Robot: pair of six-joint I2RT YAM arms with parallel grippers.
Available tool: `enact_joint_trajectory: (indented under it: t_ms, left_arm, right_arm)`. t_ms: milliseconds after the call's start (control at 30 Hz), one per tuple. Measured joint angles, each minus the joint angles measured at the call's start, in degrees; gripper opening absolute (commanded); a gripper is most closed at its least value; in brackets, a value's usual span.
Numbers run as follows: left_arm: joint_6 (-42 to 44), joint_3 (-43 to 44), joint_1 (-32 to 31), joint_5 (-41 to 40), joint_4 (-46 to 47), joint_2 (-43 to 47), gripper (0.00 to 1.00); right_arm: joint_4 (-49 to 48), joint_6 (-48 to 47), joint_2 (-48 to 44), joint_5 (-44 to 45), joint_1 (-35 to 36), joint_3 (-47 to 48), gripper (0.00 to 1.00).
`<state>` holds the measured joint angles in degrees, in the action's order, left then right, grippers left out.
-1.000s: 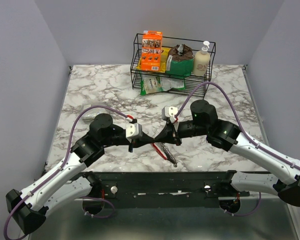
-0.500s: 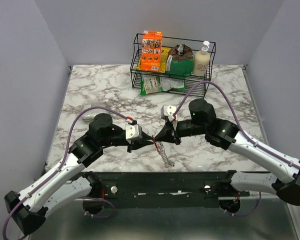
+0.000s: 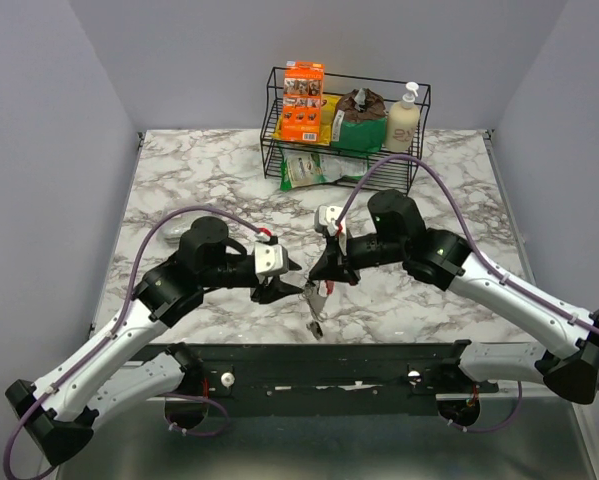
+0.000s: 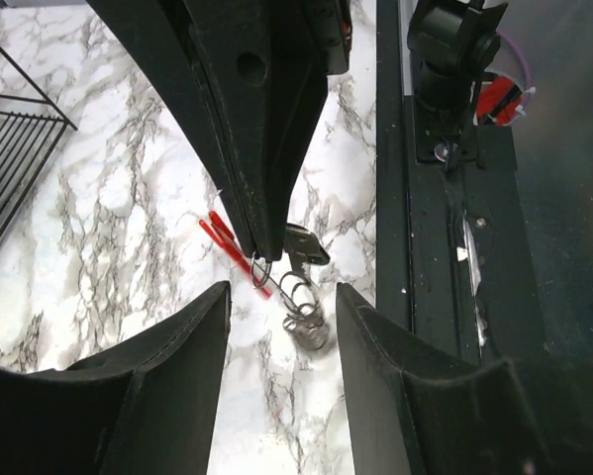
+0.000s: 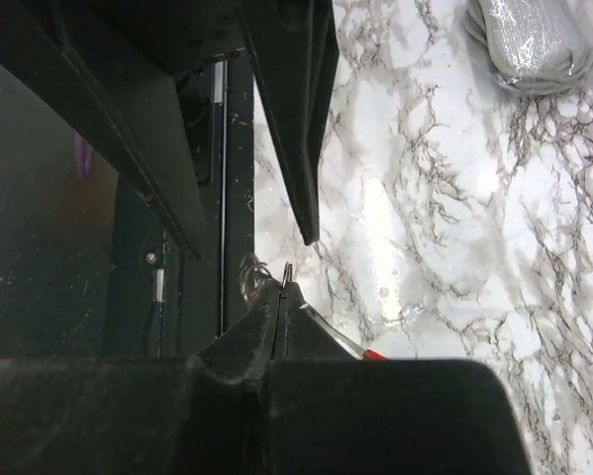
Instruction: Put the keys on the keyring
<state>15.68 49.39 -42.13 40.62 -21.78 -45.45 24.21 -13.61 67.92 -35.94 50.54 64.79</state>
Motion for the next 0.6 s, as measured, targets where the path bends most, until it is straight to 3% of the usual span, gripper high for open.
enact_joint_trajectory:
  t_ms: [600]
  left_arm:
    - [2.45,4.61,0.00,-0.68,-3.87,-8.46,0.42]
  right_arm:
    - [5.01,-2.12,1.49,-1.86,-0.02,0.72,0.01]
